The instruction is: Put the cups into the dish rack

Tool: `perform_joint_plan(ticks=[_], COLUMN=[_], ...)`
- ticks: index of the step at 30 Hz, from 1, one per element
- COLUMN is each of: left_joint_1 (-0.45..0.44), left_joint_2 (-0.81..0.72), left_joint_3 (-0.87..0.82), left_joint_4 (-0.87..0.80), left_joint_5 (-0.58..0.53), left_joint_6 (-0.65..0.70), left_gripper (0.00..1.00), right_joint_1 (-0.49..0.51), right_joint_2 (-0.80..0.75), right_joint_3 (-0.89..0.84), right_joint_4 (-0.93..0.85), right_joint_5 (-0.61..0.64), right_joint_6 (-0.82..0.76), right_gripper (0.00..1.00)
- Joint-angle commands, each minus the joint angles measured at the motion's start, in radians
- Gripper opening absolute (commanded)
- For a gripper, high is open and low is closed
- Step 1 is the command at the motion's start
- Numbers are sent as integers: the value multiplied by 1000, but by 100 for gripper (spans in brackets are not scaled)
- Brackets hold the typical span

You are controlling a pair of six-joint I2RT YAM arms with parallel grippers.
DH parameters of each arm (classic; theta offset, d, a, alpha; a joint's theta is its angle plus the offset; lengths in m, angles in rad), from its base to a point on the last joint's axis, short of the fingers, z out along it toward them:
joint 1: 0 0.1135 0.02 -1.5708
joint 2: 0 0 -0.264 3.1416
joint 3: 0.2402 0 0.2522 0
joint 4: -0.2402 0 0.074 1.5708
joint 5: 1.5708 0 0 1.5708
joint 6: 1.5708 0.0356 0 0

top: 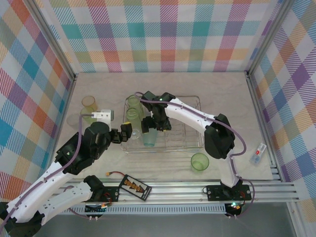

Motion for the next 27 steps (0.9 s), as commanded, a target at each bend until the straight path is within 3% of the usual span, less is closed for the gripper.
perform_joint_plan(ticks=[1,13,27], left_joint_1=[-10,-10,-10], left_joint_2=[-53,-77,-61], left_joint_3=[-25,-37,-44], left_joint_4=[43,33,37], left_joint_5=[-25,-18,15], left_joint_6=[30,51,86], left_gripper=[100,100,100], right_joint_1=[15,34,30], right_joint_2=[23,98,142], right_joint_3=[38,29,25], right_joint_4=[-6,52,39], right_joint_5=[2,14,87], right_joint_6=[38,82,63], right_gripper=[85,75,78])
